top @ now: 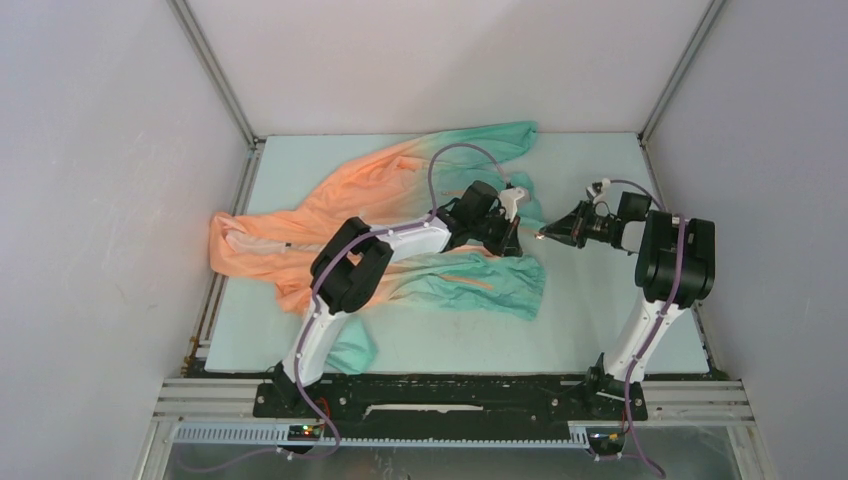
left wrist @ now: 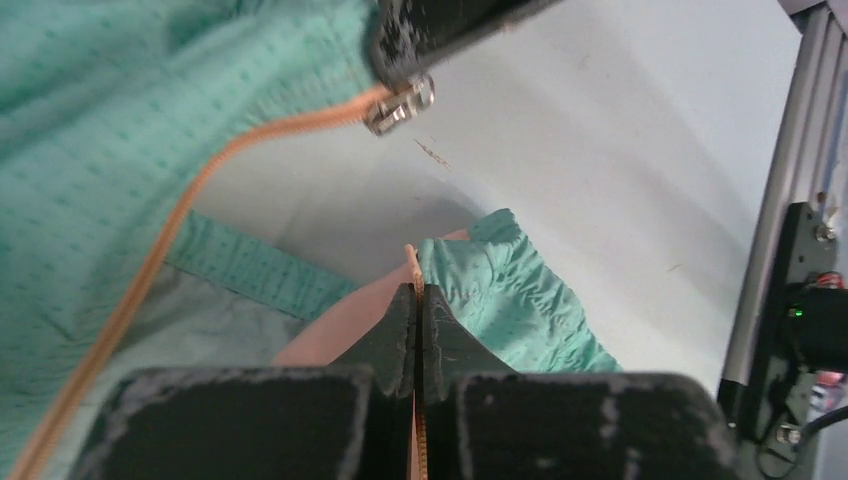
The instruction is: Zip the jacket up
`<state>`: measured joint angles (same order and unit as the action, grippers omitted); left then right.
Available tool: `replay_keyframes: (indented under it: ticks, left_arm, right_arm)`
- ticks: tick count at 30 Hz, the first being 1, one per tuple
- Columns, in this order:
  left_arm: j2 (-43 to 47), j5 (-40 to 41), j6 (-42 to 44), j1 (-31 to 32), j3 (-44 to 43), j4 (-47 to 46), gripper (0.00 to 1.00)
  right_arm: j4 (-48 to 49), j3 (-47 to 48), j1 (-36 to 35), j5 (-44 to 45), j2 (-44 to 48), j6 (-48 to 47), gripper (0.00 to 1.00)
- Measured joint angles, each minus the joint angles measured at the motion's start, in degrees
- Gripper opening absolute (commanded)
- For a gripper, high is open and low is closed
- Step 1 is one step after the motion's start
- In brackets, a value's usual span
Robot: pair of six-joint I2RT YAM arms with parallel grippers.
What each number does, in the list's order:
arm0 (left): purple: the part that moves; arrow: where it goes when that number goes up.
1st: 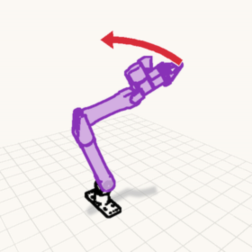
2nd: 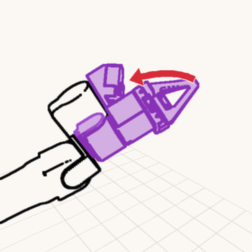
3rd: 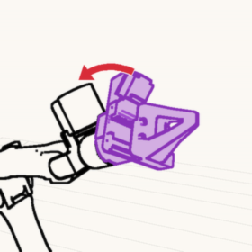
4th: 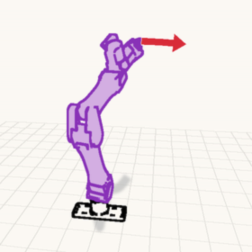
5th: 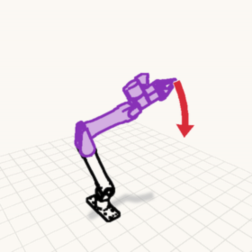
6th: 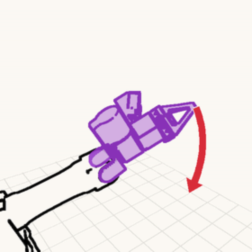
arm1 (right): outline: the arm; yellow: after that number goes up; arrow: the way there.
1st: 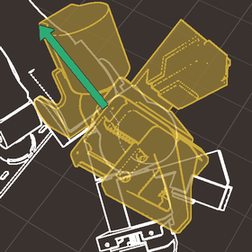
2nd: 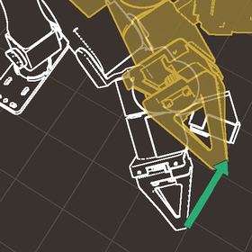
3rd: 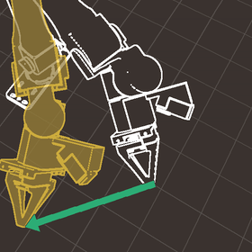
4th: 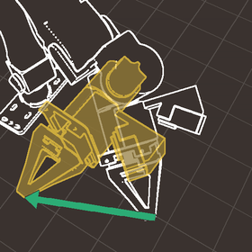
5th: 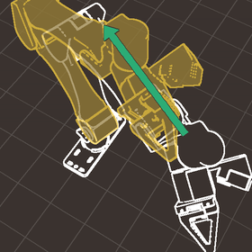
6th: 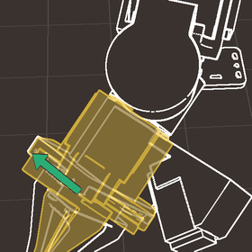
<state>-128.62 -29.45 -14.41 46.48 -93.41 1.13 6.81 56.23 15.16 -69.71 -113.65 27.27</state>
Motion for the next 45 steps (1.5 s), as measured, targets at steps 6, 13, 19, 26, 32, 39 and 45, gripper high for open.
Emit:
replay_keyframes:
  ticks: [6, 13, 19, 26, 32, 39, 45]
  left_arm:
    - [3.96, -1.51, 8.98, -0.17, 5.7, -6.78, 0.0]
    - [4.98, -10.19, 14.53, -1.55, 6.08, -11.04, 0.0]
    - [4.98, -15.67, 14.84, -3.63, 5.95, -12.13, 0.0]
    - [3.91, -21.75, 12.81, -5.29, 1.66, -12.66, 0.0]
    - [2.43, -24.98, 11.37, -5.42, -3.56, -13.11, 0.0]
    - [0.85, -26.36, 11.3, -5.64, -5.31, -12.11, 0.0]
    - [-0.66, -26.82, 11.1, -6.4, -6.05, -8.98, 0.0]
  right_arm:
    - [18.23, -6.95, -0.31, -4.48, 2.38, 15.15, 0.0]
    - [54.16, -10.78, -0.13, -8.81, 1.62, 40.63, 0.0]
    - [70.51, -11.45, -0.04, -9.81, -1.44, 52.81, 0.0]
    - [75.03, -11.45, -0.83, -10.08, -1.44, 56.39, 0.0]
    - [75.65, -11.45, -1.44, -10.08, -1.44, 56.92, 0.0]
    - [75.67, -11.45, -1.22, -10.08, -1.44, 56.98, 0.0]
    - [75.69, -11.5, -1.14, -10.08, -1.44, 56.98, 0.0]
